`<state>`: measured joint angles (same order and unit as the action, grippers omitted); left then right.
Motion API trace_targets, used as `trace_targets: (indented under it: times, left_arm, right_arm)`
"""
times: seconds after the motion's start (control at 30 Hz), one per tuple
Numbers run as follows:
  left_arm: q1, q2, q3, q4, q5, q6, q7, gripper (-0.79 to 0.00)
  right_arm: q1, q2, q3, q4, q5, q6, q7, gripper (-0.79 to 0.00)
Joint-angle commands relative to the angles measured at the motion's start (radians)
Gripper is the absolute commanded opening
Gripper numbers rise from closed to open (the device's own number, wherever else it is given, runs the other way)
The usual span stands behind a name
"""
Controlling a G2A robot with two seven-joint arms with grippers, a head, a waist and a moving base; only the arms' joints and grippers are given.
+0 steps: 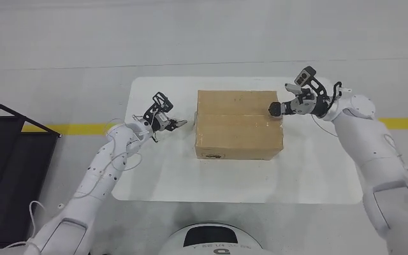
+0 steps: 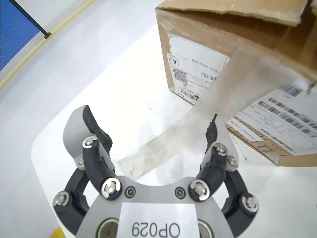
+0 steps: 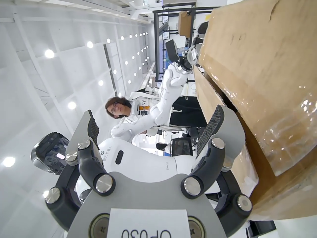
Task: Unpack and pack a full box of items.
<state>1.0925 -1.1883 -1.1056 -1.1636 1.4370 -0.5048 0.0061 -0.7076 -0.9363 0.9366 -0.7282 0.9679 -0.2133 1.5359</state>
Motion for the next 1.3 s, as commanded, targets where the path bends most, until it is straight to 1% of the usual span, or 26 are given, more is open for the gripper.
trace_targets:
  times: [0.0,0.1,0.27,0.4,0.5,1.07,1.17,1.23,1.27]
  left_arm:
    - [0.01,0.002,-0.005,-0.005,-0.001,0.005,-0.001,0.0]
    - [0.023,0.004,-0.013,-0.01,-0.003,0.01,-0.003,0.0]
    - [0.035,0.006,-0.019,-0.021,-0.003,0.013,-0.007,0.0]
    - [0.045,0.009,-0.025,-0.035,0.0,0.017,-0.009,0.0]
    - [0.056,0.011,-0.03,-0.047,0.003,0.016,-0.01,0.0]
    - [0.056,0.011,-0.03,-0.047,0.003,0.016,-0.01,0.0]
    - [0.088,0.006,-0.035,-0.065,-0.08,0.021,0.032,0.0]
    - [0.103,0.006,-0.03,-0.059,-0.058,0.049,0.045,0.0]
    - [0.113,0.004,-0.032,-0.043,-0.08,0.068,0.062,0.0]
  right_arm:
    - [-0.008,0.009,0.006,-0.006,-0.019,0.001,0.0,0.0]
    - [-0.008,0.014,0.012,0.009,-0.058,-0.011,-0.004,0.0]
    - [-0.001,0.01,-0.003,0.024,-0.154,-0.025,-0.062,0.0]
    - [-0.002,0.003,-0.008,0.032,-0.183,-0.03,-0.075,0.0]
    - [-0.005,0.0,-0.006,0.037,-0.189,-0.034,-0.079,0.0]
    - [-0.005,0.0,-0.005,0.038,-0.19,-0.035,-0.079,0.0]
    - [-0.005,0.0,-0.005,0.038,-0.19,-0.035,-0.079,0.0]
    - [-0.005,0.0,-0.005,0.038,-0.19,-0.035,-0.079,0.0]
    - [-0.005,0.0,-0.005,0.038,-0.19,-0.035,-0.079,0.0]
